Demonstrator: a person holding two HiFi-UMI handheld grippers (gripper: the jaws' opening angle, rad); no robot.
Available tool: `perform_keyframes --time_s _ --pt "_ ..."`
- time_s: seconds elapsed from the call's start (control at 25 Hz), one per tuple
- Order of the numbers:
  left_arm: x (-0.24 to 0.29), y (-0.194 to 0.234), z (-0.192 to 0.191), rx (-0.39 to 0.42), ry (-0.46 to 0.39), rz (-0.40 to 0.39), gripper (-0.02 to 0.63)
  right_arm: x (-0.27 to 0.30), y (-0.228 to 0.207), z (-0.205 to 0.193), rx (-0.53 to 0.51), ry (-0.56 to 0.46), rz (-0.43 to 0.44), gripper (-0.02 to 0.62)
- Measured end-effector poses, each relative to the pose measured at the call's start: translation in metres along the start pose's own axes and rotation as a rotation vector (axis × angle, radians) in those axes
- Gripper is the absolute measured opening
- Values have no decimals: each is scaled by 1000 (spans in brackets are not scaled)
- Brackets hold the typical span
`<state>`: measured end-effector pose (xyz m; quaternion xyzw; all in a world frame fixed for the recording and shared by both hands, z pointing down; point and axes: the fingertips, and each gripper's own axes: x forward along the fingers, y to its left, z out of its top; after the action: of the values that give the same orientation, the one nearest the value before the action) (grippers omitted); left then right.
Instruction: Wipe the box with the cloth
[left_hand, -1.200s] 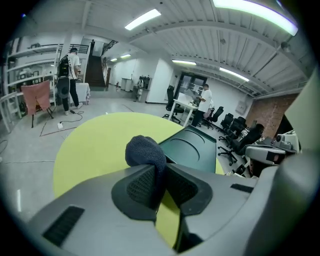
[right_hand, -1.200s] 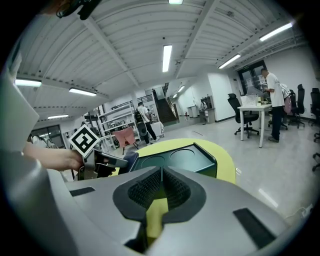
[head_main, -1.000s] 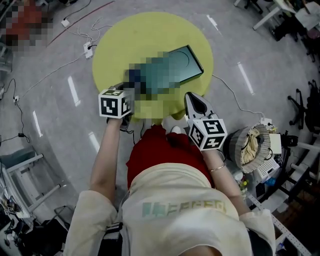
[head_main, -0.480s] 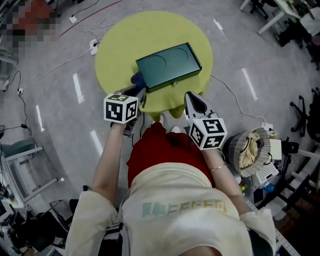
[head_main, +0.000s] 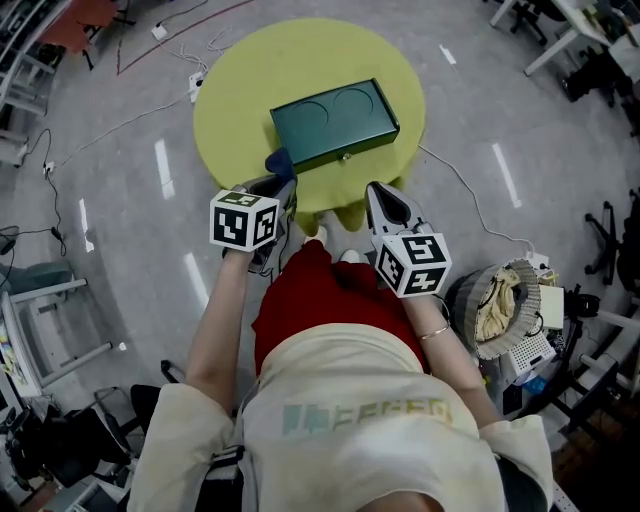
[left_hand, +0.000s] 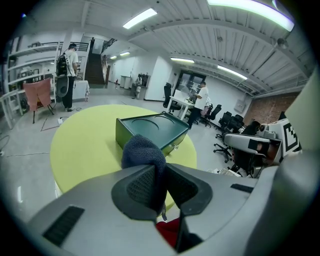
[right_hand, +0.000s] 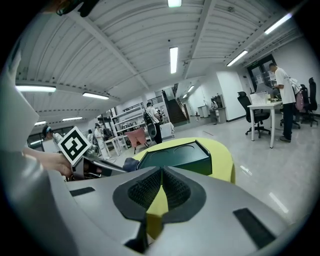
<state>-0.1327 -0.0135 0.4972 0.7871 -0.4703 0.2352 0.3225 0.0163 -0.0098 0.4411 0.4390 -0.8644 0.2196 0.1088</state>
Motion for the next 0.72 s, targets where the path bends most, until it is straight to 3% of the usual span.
perform_keyframes --time_s 0.44,0.72 --pt "4 -37 -14 65 73 -65 71 -16 -13 -5 20 -11 -6 38" --pt "27 -42 1 123 150 -69 71 -14 -29 -2 67 -13 -57 38"
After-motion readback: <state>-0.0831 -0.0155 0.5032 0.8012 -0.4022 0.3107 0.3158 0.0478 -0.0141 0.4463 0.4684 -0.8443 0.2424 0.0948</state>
